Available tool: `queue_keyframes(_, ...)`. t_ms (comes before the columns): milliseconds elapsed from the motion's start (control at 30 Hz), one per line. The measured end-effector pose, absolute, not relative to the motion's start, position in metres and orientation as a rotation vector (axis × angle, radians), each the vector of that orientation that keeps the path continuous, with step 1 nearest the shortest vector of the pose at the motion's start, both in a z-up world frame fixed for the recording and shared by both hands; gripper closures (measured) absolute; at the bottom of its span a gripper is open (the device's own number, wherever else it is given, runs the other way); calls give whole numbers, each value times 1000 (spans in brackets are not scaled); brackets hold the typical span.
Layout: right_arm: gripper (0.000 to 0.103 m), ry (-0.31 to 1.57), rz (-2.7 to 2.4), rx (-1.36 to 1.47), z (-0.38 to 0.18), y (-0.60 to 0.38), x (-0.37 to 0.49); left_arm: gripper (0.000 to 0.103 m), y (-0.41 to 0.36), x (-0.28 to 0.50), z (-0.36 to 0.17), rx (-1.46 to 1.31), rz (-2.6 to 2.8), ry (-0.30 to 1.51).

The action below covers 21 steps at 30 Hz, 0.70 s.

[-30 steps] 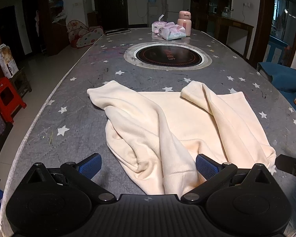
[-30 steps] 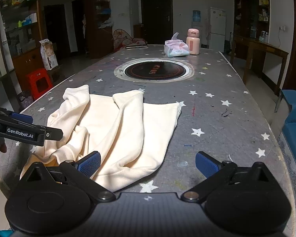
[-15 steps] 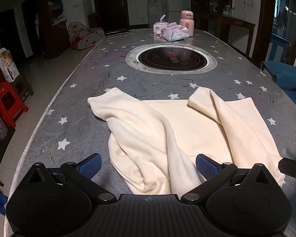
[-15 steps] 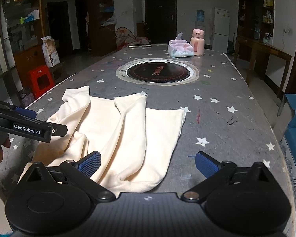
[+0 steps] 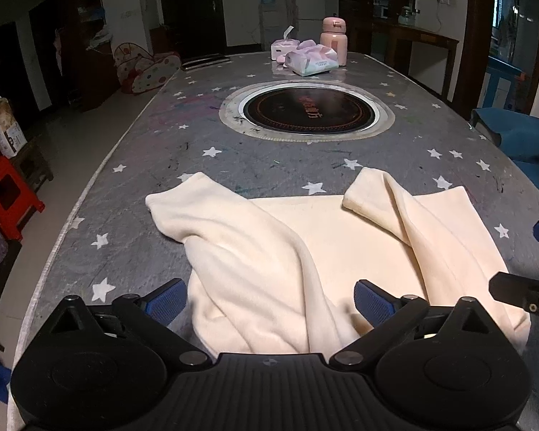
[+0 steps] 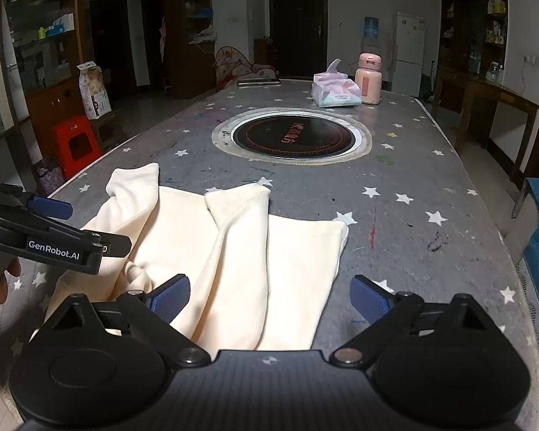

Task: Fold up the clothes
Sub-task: 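Move both tools toward the crumpled cream sweatshirt, then grasp the sweatshirt fabric with the left gripper while the right gripper grasps another fold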

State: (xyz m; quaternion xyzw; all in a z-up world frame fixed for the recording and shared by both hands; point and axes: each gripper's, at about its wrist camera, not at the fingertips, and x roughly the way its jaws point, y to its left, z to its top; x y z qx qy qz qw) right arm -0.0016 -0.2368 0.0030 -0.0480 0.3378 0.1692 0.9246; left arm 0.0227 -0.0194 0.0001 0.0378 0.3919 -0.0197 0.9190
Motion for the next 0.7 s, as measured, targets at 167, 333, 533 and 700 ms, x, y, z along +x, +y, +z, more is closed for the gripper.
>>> queue_keyframes(167,11,706,358,-98,1,-234,15,12,-15,32,0,72,-57,804)
queue_keyframes(333,15,725,378,-103,-2,-226,33,20,-16,43,-3,71,-81,818)
queue_keyframes(533,20,744,409,-123,-7,-212,55,32,-19,54,-9,84,-103,835)
queue_keyframes(700,23,774,432,-114,-15,-203,74,49,-17,61,-15,83,-119,860)
